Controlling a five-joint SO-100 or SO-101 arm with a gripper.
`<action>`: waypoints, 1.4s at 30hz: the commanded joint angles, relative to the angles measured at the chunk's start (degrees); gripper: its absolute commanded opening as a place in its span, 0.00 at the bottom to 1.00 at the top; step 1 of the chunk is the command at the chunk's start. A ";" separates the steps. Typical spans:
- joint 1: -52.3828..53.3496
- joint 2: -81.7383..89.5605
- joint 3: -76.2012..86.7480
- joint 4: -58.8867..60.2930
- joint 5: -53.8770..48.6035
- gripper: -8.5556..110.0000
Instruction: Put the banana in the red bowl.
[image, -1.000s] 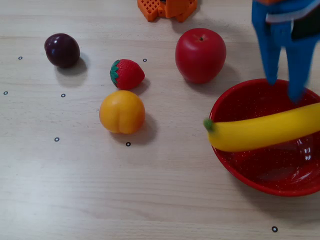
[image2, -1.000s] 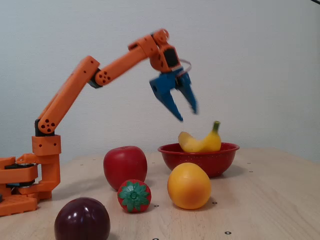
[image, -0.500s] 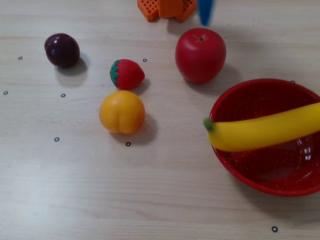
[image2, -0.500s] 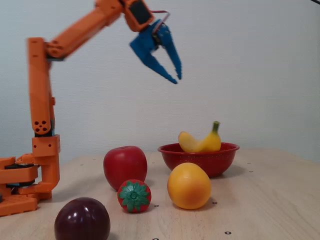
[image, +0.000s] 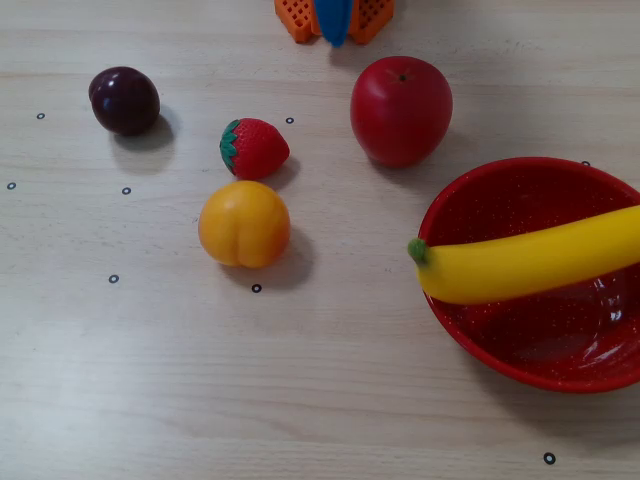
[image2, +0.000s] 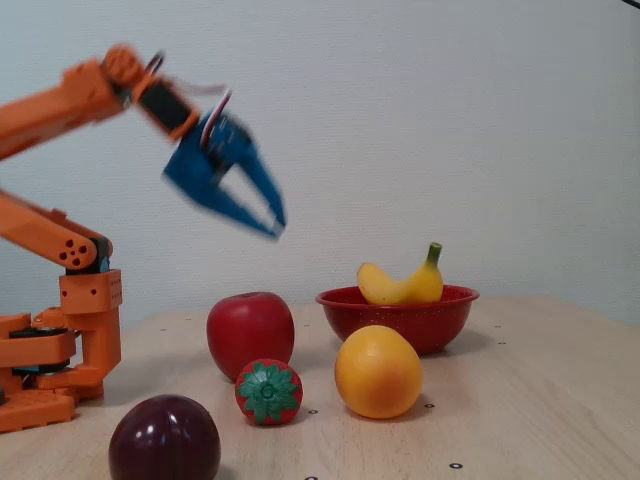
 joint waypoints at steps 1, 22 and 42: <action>-1.14 8.00 6.06 -3.16 -2.46 0.07; -0.62 31.99 37.53 -5.89 -6.77 0.07; -0.26 31.99 37.62 -6.06 -5.63 0.07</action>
